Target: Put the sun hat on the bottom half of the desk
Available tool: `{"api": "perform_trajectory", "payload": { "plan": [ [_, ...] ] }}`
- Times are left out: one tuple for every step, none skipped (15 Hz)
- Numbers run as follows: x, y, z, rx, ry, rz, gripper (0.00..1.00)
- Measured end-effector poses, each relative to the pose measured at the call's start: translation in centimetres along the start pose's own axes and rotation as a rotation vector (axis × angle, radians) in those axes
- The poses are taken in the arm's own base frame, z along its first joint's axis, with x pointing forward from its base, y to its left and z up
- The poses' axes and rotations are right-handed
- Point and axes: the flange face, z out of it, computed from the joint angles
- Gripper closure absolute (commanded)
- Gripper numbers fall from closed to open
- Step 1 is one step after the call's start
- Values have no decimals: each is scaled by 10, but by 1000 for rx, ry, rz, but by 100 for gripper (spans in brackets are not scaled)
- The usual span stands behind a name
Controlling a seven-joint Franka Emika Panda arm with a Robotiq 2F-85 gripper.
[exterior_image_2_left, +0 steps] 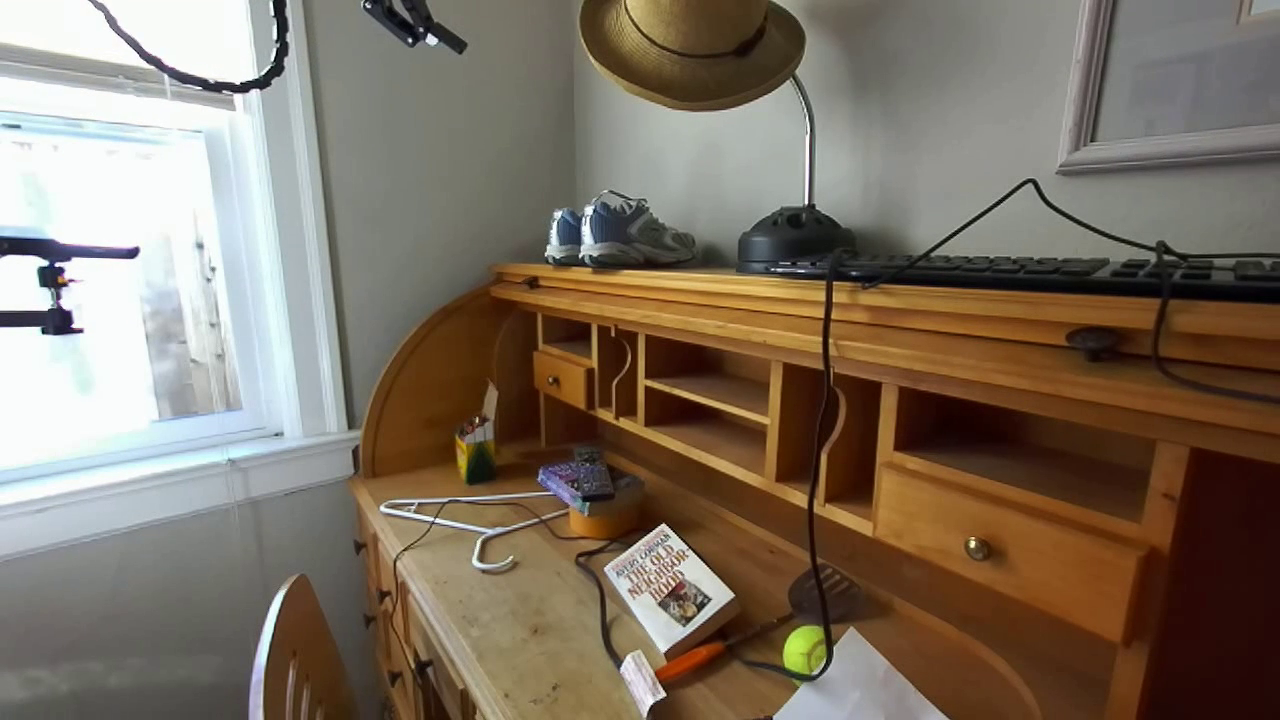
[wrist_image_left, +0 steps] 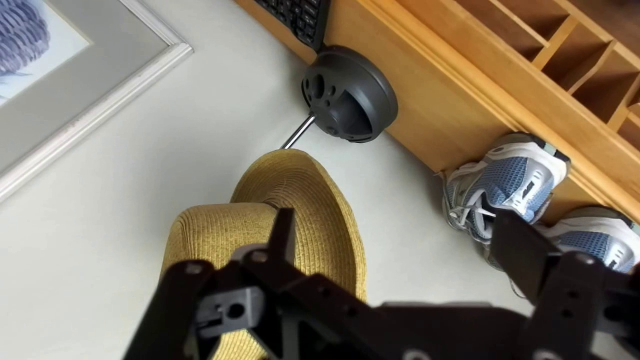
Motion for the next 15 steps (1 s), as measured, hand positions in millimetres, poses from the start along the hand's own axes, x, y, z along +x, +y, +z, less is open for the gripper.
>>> {"api": "perform_trajectory", "payload": {
  "plan": [
    [0, 0, 0, 0, 0, 0, 0],
    [0, 0, 0, 0, 0, 0, 0],
    [0, 0, 0, 0, 0, 0, 0],
    [0, 0, 0, 0, 0, 0, 0],
    [0, 0, 0, 0, 0, 0, 0],
    [0, 0, 0, 0, 0, 0, 0],
    [1, 0, -1, -1, 4, 0, 0],
    [2, 0, -1, -1, 11, -1, 0],
    [4, 0, -1, -1, 23, -3, 0],
    [8, 0, -1, -4, 36, -6, 0],
    [12, 1, 0, -9, 52, -12, 0],
    [17, 1, 1, -17, 71, -23, 0],
    [23, 2, 4, -31, 93, -40, 0],
    [29, 3, 7, -48, 113, -58, 0],
    [36, 3, 10, -62, 132, -75, 0]
  ]
}}
